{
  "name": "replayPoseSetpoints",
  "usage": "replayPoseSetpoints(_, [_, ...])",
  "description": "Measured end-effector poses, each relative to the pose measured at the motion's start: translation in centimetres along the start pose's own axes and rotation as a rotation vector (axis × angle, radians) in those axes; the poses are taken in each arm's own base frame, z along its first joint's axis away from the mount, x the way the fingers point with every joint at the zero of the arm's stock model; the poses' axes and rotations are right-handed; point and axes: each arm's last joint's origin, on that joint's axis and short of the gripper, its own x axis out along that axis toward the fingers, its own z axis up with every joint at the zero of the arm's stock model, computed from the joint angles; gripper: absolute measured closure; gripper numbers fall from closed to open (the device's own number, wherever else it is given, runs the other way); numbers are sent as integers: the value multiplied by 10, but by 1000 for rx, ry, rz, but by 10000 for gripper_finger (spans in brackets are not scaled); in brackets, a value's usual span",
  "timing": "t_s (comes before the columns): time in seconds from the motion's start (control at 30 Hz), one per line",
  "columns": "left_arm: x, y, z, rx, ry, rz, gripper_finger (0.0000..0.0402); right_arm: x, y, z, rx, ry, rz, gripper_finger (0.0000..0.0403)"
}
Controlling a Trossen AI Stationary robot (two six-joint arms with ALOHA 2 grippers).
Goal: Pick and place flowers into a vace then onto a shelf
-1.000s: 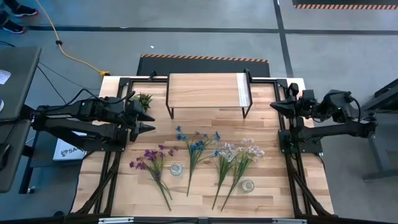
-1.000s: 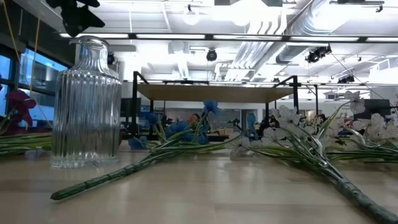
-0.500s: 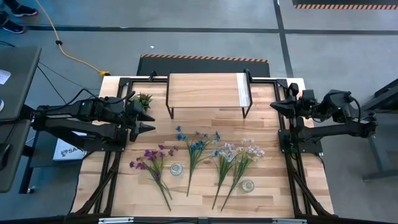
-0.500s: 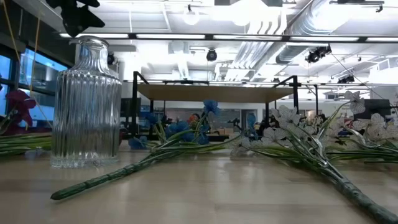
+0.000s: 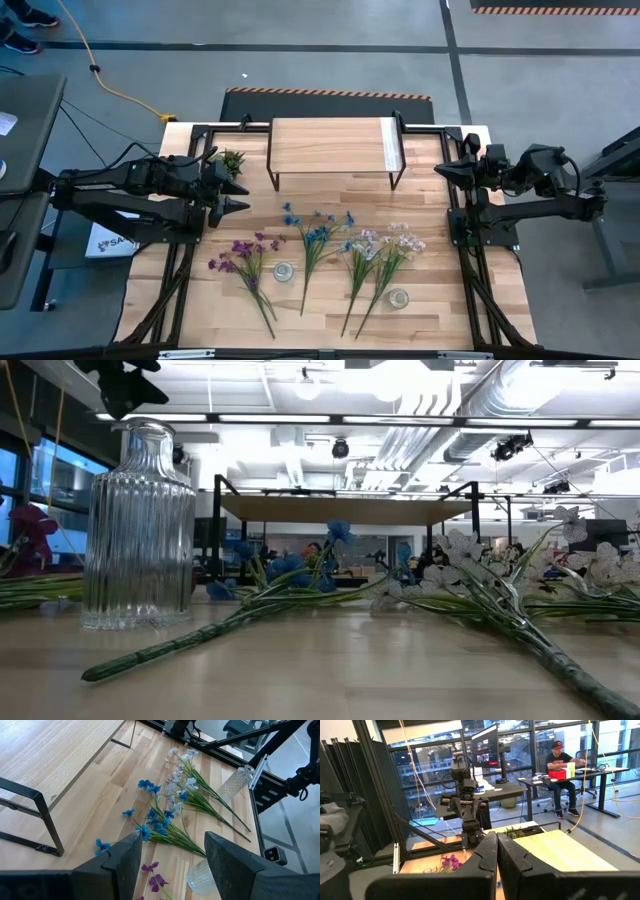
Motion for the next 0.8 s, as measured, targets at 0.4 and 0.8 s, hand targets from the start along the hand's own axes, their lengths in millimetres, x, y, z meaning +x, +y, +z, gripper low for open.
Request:
replayPoseSetpoints(0.4, [0,-2,8,-5,-88,-8,153,0,0,0,0,0,0,402])
replayPoseSetpoints(0.8, [-9,-12,38,-281,-416,-124,153,0,-2,4,-130,-40,-93,402])
